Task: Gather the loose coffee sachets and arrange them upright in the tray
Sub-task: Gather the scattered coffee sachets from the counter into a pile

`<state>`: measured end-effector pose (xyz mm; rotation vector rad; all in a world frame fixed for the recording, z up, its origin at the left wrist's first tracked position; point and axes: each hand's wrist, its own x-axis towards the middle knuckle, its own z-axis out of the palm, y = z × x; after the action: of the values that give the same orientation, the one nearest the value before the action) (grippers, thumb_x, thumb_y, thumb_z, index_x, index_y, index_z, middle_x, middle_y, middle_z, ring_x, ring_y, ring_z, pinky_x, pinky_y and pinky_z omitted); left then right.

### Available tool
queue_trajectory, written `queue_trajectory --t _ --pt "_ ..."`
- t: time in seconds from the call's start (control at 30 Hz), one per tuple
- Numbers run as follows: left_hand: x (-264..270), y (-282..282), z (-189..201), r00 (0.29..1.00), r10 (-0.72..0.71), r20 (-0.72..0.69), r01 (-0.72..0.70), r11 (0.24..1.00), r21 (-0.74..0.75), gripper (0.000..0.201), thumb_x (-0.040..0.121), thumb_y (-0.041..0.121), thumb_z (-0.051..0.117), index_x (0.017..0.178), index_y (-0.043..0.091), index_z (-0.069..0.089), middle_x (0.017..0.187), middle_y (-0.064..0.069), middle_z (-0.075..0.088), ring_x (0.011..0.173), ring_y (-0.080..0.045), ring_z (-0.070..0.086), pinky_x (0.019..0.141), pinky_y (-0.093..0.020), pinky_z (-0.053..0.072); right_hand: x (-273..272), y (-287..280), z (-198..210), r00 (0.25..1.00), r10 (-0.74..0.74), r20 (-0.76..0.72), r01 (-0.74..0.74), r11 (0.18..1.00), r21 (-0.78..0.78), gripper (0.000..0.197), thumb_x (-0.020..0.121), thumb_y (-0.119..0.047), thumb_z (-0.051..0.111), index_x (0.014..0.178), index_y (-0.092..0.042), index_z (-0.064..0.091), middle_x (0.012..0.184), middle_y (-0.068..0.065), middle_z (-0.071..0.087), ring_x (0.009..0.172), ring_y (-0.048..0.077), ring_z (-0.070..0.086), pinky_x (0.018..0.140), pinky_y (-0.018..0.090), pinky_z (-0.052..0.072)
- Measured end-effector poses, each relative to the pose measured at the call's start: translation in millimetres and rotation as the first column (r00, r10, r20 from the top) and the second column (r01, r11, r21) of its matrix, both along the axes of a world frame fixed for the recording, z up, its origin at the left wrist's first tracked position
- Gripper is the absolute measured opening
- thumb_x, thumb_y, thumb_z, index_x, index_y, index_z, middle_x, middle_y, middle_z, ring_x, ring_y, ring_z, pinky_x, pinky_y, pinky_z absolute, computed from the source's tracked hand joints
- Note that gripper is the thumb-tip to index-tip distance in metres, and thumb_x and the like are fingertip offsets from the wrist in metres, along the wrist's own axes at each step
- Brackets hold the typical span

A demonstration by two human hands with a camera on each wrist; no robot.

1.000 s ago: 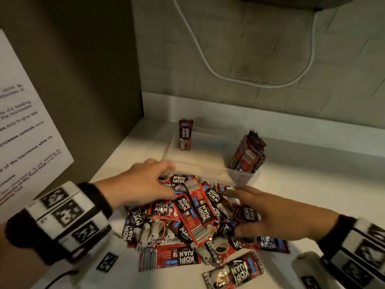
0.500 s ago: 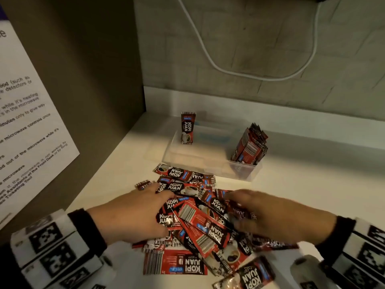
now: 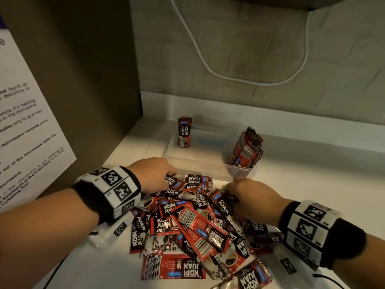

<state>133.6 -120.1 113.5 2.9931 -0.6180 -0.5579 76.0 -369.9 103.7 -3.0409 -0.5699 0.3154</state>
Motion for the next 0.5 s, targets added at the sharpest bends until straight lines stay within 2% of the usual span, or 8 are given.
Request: queue_trajectory --t 0.13,0.2,0.23,0.3,0.37,0.43,0.5 --pt "-0.7 -5.7 -1.0 0.995 -0.034 0.093 0.028 0.998 0.057 0.041 0.090 0.035 0.057 0.131 0.035 0.055 0.122 0.004 0.055 0.110 -0.017 0.053 0.090 -0.038 0.049 -2.3 0.8 5.4 0.995 -0.065 0.080 0.065 0.998 0.011 0.017 0.091 -0.018 0.051 0.105 -0.019 0.061 0.099 0.000 0.063 0.082 0.018 0.060 0.066 0.026 0.049" --pt "-0.3 -5.5 -1.1 0.992 -0.056 0.114 0.049 0.997 0.068 0.036 0.090 0.038 0.056 0.125 0.032 0.060 0.116 0.005 0.058 0.105 -0.017 0.056 0.085 -0.037 0.050 -0.8 -0.5 12.8 0.986 -0.114 0.118 0.102 0.990 0.099 0.003 0.090 -0.020 0.054 0.090 -0.021 0.057 0.085 -0.003 0.059 0.069 0.013 0.054 0.057 0.018 0.039" --pt "-0.1 -4.9 -1.6 0.990 -0.064 0.123 0.055 0.996 0.071 0.034 0.089 0.040 0.057 0.121 0.030 0.061 0.111 0.005 0.059 0.100 -0.017 0.057 0.083 -0.036 0.051 0.2 -1.2 16.5 0.982 -0.141 0.127 0.120 0.980 0.157 0.008 0.089 -0.018 0.056 0.084 -0.023 0.053 0.079 -0.005 0.056 0.063 0.010 0.050 0.053 0.015 0.033" --pt "0.0 -3.8 -2.9 0.988 -0.071 0.138 0.061 0.995 0.080 0.033 0.086 0.043 0.059 0.114 0.025 0.061 0.105 0.005 0.058 0.094 -0.017 0.057 0.078 -0.035 0.051 2.2 -2.0 23.5 0.972 -0.200 0.124 0.154 0.939 0.307 0.010 0.087 -0.015 0.060 0.086 -0.020 0.051 0.075 -0.004 0.054 0.059 0.005 0.048 0.048 0.014 0.029" --pt "0.2 -3.3 -3.5 0.986 -0.072 0.152 0.063 0.996 0.059 0.031 0.083 0.043 0.064 0.107 0.024 0.058 0.102 0.005 0.057 0.089 -0.016 0.057 0.075 -0.034 0.050 2.4 -0.8 29.9 0.967 -0.237 0.092 0.171 0.875 0.454 0.012 0.086 -0.014 0.061 0.095 -0.011 0.054 0.079 0.002 0.059 0.063 0.011 0.055 0.049 0.017 0.039" --pt "0.0 -2.4 -2.1 0.987 -0.034 0.157 0.042 0.998 -0.048 0.021 0.081 0.037 0.068 0.092 0.026 0.054 0.092 0.007 0.058 0.083 -0.014 0.056 0.070 -0.031 0.047 0.5 3.4 31.8 0.973 -0.227 0.030 0.186 0.860 0.475 0.015 0.085 -0.014 0.063 0.096 -0.009 0.053 0.081 0.004 0.057 0.065 0.013 0.053 0.052 0.019 0.041" --pt "0.4 -1.0 0.4 0.988 0.006 0.154 0.018 0.988 -0.153 0.017 0.081 0.027 0.068 0.077 0.025 0.051 0.080 0.008 0.057 0.075 -0.013 0.054 0.063 -0.028 0.042 -0.7 7.5 28.4 0.981 -0.187 -0.041 0.189 0.903 0.387 0.024 0.082 -0.021 0.069 0.099 -0.013 0.053 0.082 -0.003 0.052 0.067 0.008 0.048 0.053 0.016 0.038"
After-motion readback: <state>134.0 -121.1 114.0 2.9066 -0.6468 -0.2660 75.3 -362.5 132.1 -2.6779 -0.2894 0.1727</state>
